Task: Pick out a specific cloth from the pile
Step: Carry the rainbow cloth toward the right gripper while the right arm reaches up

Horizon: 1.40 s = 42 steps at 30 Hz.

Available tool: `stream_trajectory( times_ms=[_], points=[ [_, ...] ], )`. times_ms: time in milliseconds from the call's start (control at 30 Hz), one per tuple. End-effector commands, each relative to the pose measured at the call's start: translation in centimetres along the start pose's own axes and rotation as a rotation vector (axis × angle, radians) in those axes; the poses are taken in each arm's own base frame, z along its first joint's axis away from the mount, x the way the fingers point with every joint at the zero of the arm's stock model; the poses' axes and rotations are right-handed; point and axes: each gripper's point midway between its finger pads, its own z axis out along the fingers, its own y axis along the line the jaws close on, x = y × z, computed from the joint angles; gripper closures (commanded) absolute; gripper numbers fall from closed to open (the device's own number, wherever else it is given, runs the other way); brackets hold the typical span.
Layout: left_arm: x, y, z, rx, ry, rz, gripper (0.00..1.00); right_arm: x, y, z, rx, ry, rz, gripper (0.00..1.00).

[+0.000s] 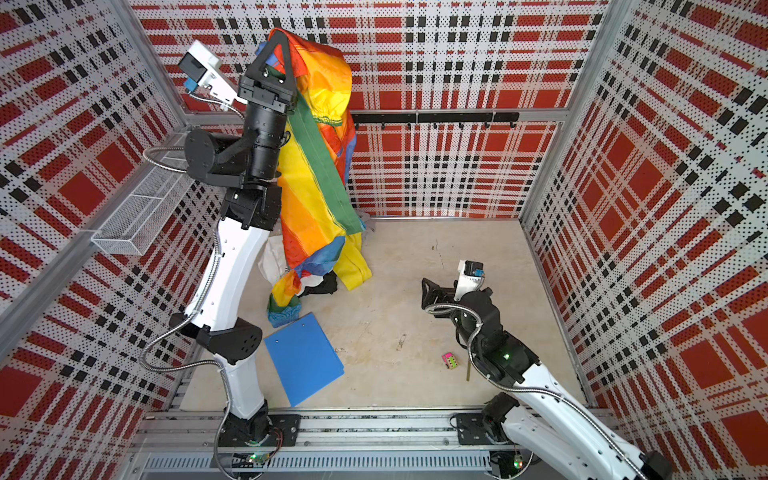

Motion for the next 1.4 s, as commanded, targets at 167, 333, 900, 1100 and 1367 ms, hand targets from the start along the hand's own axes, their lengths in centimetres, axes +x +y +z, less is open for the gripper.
stream_trajectory(
  times_ms=[167, 333, 900, 1100, 1367],
  points=[
    [3.3, -4.1, 0.1, 0.121, 0.016, -0.079, 1.00, -3.8, 5.0, -3.2, -0.287, -0.139, -0.070, 0.00],
    [7.1, -2.0, -0.6, 0.084, 0.137, -0.149, 1.00, -5.6, 7.9, -4.7, -0.424, -0.182, -0.138, 0.00],
    [10.4, -1.4, -3.7, 0.045, 0.318, -0.202, 1.00, -12.9, 11.0, 0.2, -0.516, -0.280, -0.198, 0.00],
    [11.0, -1.5, -3.9, 0.052, 0.343, -0.230, 1.00, -13.4, 10.9, 3.3, -0.607, -0.234, -0.201, 0.00],
    [11.8, -0.5, -4.0, 0.068, 0.406, -0.279, 1.00, -12.5, 13.8, 4.4, -0.904, -0.112, -0.237, 0.00]
  ],
)
